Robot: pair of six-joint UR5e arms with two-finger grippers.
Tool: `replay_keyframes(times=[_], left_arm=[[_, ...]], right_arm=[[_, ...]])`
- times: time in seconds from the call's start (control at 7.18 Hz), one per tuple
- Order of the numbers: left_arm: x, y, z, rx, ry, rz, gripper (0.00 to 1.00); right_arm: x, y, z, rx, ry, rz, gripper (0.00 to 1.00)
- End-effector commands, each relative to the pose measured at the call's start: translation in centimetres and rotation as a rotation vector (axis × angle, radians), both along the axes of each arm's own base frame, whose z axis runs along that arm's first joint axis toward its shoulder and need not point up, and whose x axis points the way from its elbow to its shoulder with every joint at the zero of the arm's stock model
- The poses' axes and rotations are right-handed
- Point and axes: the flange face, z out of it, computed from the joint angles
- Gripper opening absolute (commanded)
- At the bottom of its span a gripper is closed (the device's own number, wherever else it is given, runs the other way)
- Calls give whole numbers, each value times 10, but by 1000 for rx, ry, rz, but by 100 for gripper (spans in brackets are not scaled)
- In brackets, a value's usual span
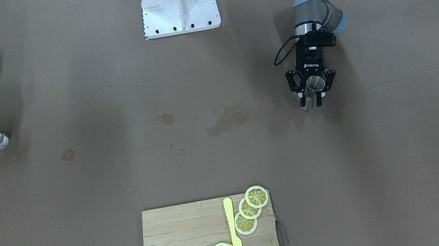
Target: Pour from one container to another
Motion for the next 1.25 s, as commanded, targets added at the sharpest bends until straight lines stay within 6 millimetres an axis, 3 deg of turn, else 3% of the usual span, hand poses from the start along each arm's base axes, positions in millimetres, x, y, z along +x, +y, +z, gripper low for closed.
replay_keyframes(times=[0.0,0.28,0.42,0.84,1.11], left_arm=[[0,0,-2,2,7,-1,91],[0,0,-2,2,9,-1,91],[0,0,-2,3,12,-1,91],[-7,1,2,7,15,-7,97],[-25,6,18,14,31,-11,97]], right_arm=[[-2,-19,-50,-37,84,-73,100],[3,-35,-96,-99,104,-132,100],[13,-53,-112,-158,77,-162,100],[33,-85,-133,-359,32,-269,100],[49,-97,-132,-518,-26,-354,100]])
